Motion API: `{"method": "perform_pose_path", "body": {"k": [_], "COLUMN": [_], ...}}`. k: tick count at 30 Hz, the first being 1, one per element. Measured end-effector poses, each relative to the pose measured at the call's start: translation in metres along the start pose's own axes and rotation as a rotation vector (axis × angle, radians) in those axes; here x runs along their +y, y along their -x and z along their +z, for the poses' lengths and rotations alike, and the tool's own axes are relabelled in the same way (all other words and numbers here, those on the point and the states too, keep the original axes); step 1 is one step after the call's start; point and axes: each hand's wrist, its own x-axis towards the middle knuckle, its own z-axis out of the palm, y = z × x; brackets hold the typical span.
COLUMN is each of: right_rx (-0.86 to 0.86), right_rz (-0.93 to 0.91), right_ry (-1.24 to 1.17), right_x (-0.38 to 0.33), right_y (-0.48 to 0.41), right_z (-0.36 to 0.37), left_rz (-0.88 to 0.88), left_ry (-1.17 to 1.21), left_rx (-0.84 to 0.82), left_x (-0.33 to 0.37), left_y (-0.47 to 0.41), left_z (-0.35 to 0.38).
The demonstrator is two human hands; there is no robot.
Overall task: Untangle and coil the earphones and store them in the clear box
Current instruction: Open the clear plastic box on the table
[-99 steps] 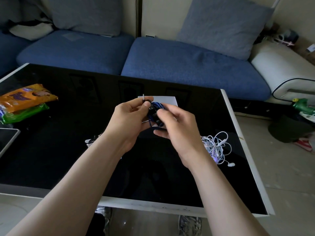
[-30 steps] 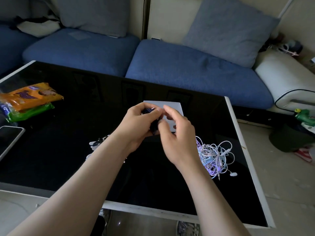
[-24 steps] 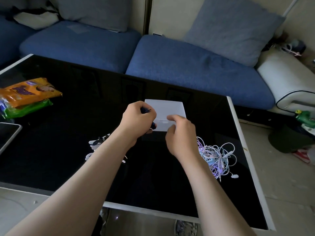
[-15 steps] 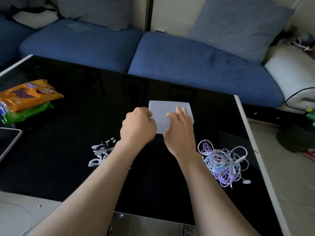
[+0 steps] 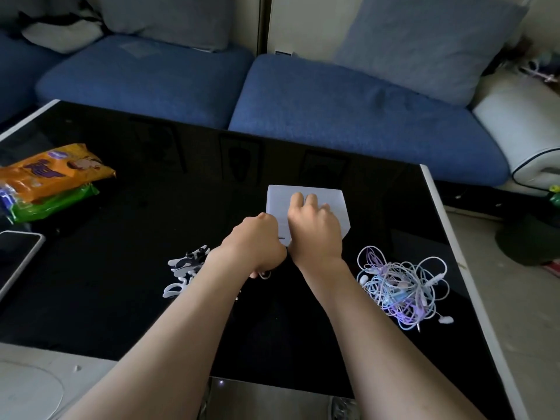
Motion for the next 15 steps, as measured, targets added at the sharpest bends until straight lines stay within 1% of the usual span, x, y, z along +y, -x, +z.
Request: {"method": "perform_pose_path", "body": {"k": [4,7,10,15], "right_rx": [-0.107,-0.156,-0.223,-0.175], "right_rz": [-0.019,-0.022,-0.094,-0.058], "right_ry": [0.052,0.103,-0.012,-0.142], "right_x": [-0.006,-0.002,0.014,0.031], "right_y": [0.0,0.002,0.002,0.001], "right_z": [0.0,-0.03,-0.046,-0.064], "left_rz": [-0.024,-0.05,-0.071,-0.065], "left_ry": [0.083,0.173,0.233,0.234], "left_rx": [-0.075,-0.088,-0.046,-0.025], "left_x": [-0.001,-0.006,-0.013,-0.015], "left_y": [0.001,-0.001,-0.003,-0.003], "left_z": [-0.004,-0.007,-0.01,-0.007]}}
